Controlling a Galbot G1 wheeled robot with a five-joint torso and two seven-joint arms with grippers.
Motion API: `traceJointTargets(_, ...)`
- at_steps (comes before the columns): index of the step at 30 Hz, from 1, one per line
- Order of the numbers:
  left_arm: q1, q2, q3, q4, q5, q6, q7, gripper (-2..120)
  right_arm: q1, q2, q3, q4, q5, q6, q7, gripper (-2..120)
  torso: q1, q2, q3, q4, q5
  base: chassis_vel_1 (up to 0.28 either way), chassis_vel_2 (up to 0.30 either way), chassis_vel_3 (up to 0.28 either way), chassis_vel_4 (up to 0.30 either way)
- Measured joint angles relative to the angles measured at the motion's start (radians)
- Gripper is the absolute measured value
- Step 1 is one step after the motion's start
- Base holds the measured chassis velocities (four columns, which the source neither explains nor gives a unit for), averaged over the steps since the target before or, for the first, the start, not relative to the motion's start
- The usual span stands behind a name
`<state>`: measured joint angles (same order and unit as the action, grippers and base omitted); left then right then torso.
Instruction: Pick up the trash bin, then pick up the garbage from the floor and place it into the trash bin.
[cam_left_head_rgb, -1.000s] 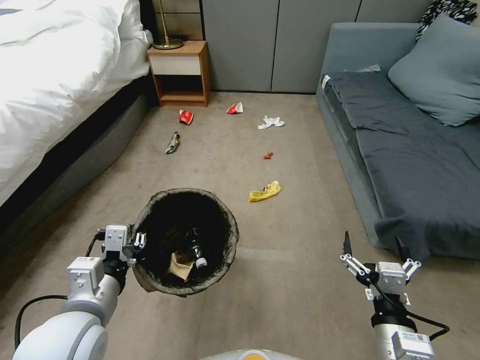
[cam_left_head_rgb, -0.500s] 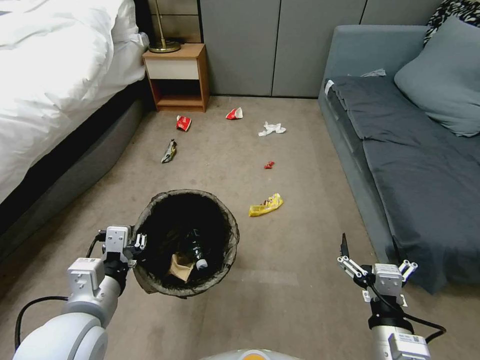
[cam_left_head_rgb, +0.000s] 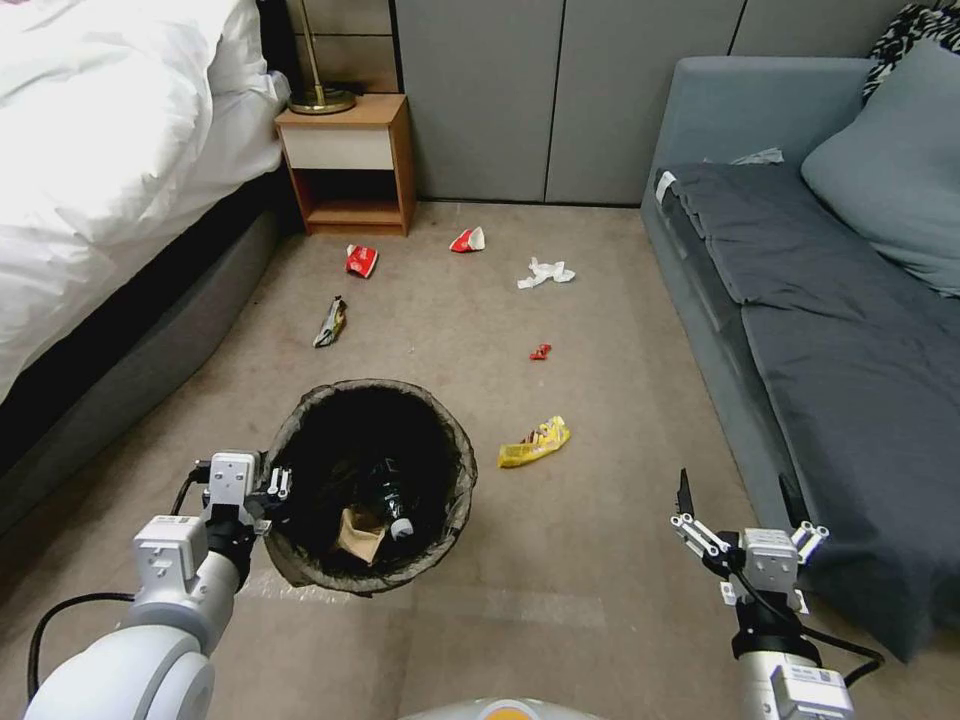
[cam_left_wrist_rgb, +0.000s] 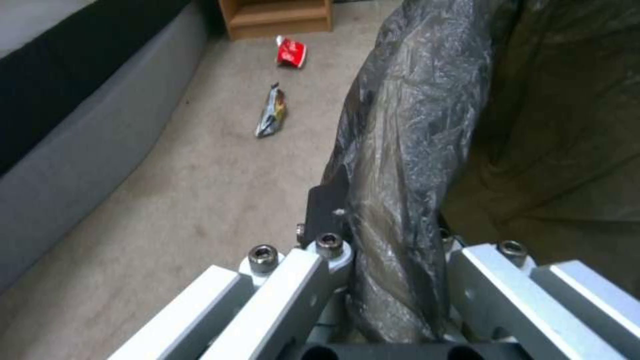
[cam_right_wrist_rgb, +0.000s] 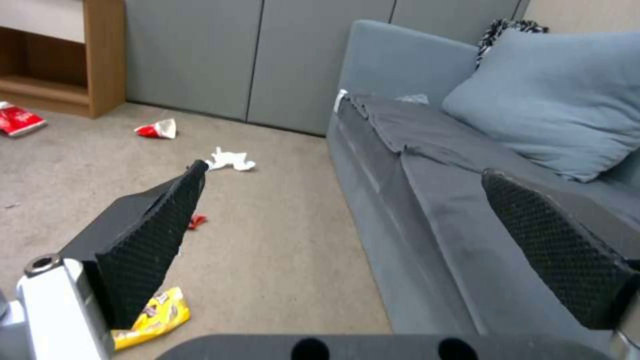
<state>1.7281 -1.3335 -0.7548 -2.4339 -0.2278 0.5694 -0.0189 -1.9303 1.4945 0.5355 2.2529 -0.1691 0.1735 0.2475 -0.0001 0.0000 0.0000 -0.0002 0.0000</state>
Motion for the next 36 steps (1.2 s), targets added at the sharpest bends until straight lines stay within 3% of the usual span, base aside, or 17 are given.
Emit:
traceJointTargets(27, -0.005, 0.003, -0.002, 0.007, -0.003, 0.003, -0.002, 3, 0.015, 0.001, -0.004, -0.009, 0.008, -0.009, -0.001, 100, 0.0, 0.0, 0.0, 0.0003, -0.0002, -0.126, 0.132, 0.127, -0.13)
traceJointTargets(36, -0.006, 0.005, -0.003, 0.005, -0.007, 0.006, -0.004, 3, 0.057, -0.025, -0.019, -0.03, 0.124, -0.062, 0.01, 100, 0.0, 0.0, 0.0, 0.0001, -0.0001, -0.082, 0.089, 0.093, -0.067)
